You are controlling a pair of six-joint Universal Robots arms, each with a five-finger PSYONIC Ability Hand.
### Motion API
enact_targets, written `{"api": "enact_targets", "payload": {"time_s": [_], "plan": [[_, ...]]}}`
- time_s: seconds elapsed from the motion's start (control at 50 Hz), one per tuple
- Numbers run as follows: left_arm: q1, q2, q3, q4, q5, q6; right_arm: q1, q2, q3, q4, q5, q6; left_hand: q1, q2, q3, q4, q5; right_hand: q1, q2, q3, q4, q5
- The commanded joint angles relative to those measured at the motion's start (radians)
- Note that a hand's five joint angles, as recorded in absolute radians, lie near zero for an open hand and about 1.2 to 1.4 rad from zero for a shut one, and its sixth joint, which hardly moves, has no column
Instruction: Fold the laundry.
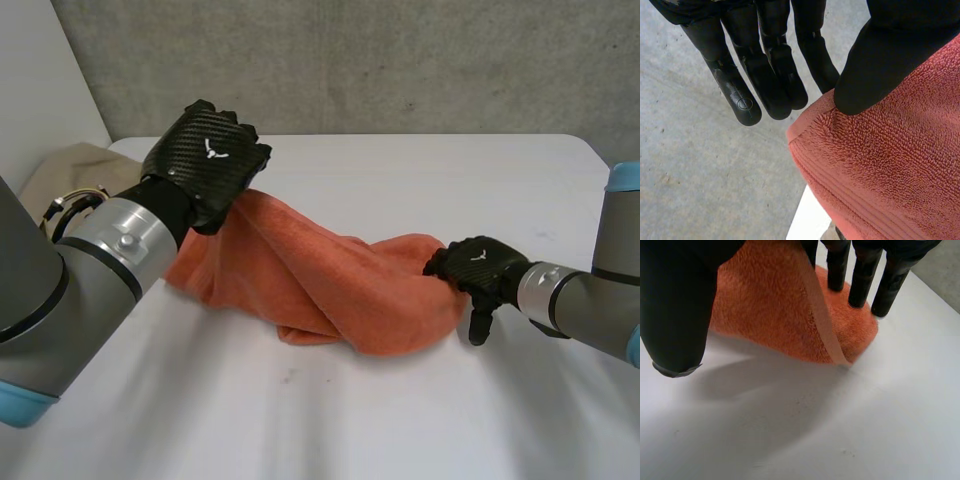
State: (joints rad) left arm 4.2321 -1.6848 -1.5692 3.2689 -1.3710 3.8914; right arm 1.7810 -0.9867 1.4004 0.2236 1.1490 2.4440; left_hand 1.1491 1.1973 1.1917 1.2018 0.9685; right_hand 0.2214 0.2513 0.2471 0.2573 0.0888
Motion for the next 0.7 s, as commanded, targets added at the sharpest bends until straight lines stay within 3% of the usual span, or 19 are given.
{"api": "enact_targets", "payload": {"time_s": [0.02, 0.14, 0.24, 0.34, 0.46, 0.58, 0.7], "plan": [[0.011, 0.005, -0.022, 0.005, 0.001, -0.004, 0.040, 0.069, -0.046, -0.023, 0.012, -0.007, 0.247, 0.199, 0.205, 0.194, 0.253, 1.150, 1.120, 1.125, 1.114, 1.108], [0.051, 0.007, -0.017, 0.006, -0.002, -0.004, 0.049, 0.033, -0.122, -0.050, 0.126, 0.089, 0.247, 0.199, 0.205, 0.194, 0.253, 1.175, 1.145, 1.149, 1.139, 1.133], [0.068, 0.069, -0.009, 0.006, -0.034, -0.018, 0.046, -0.148, -0.153, -0.036, 0.176, 0.078, 0.247, 0.199, 0.205, 0.194, 0.253, 1.175, 1.145, 1.149, 1.139, 1.133], [0.085, 0.131, -0.009, 0.006, -0.059, -0.075, 0.047, -0.346, -0.188, 0.100, 0.176, -0.046, 0.247, 0.199, 0.205, 0.194, 0.253, 1.175, 1.145, 1.149, 1.139, 1.133], [0.123, 0.125, -0.029, -0.006, -0.060, -0.170, 0.063, -0.460, -0.190, 0.229, 0.204, -0.152, 0.247, 0.199, 0.205, 0.194, 0.253, 1.175, 1.145, 1.149, 1.139, 1.133], [0.118, -0.016, -0.028, -0.002, -0.066, -0.190, 0.096, -0.425, -0.172, 0.269, 0.277, -0.166, 0.247, 0.199, 0.205, 0.194, 0.253, 1.175, 1.145, 1.149, 1.139, 1.133], [0.121, -0.219, 0.095, 0.005, -0.079, -0.193, 0.181, -0.210, -0.242, 0.277, 0.435, -0.272, 0.247, 0.199, 0.205, 0.194, 0.253, 1.175, 1.145, 1.149, 1.139, 1.133]]}}
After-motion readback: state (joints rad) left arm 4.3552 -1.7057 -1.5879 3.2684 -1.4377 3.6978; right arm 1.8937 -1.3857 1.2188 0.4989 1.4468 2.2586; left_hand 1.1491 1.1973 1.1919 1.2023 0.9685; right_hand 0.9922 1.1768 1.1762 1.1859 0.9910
